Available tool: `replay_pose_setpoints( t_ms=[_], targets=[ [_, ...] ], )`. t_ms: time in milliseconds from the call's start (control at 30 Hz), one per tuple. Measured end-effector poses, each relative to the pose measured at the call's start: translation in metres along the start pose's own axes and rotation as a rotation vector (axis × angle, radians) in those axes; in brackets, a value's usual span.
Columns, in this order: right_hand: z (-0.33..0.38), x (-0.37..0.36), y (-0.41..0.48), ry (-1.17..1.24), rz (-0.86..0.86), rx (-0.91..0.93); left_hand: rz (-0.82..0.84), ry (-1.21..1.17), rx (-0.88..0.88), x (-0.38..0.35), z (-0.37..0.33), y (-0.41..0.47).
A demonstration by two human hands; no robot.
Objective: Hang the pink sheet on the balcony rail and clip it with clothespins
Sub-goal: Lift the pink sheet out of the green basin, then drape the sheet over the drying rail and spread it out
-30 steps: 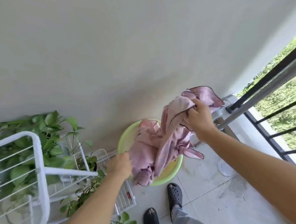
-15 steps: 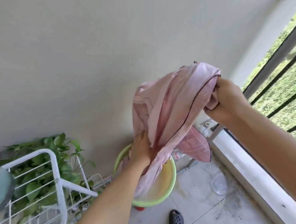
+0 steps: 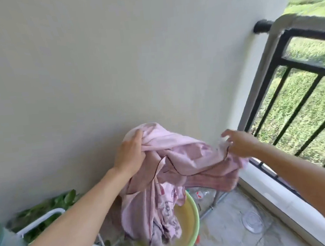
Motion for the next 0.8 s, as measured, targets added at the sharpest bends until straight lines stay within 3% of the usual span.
replay_pose_setpoints(
  t_ms=[67, 167, 267, 467, 600, 800],
  targets=[
    [0.043, 0.000, -0.014, 0.127, 0.058, 0.213, -0.022, 0.054, -0.178, 0.021, -0.033, 0.012],
    [0.114, 0.020, -0.037, 0.219, -0.022, 0.457, -0.082, 0.169, -0.399, 0.043, -0.073, 0.018],
    [0.146, 0.026, -0.039, 0.291, -0.114, 0.431, -0.168, 0.203, -0.555, 0.059, -0.095, 0.015],
    [0.121, 0.098, -0.061, 0.597, -0.632, 0.283, -0.293, 0.209, -0.547, 0.076, -0.068, -0.002],
    [0.134, 0.188, -0.113, 0.539, -0.926, 0.376, -0.190, -0.154, -0.185, 0.041, -0.039, -0.012],
    [0.108, 0.282, -0.171, 0.698, -1.139, 0.344, 0.152, -0.551, 0.293, -0.067, -0.030, -0.018]
  ],
)
Point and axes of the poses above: each hand's wrist, its own y-axis towards the middle knuckle, its own x-axis out of the back of the hand, z = x × y, the point moved 8 cm from there along y, towards the middle knuckle, and after that the axes turned 9 degrees about -y, right-handed, at the moved point
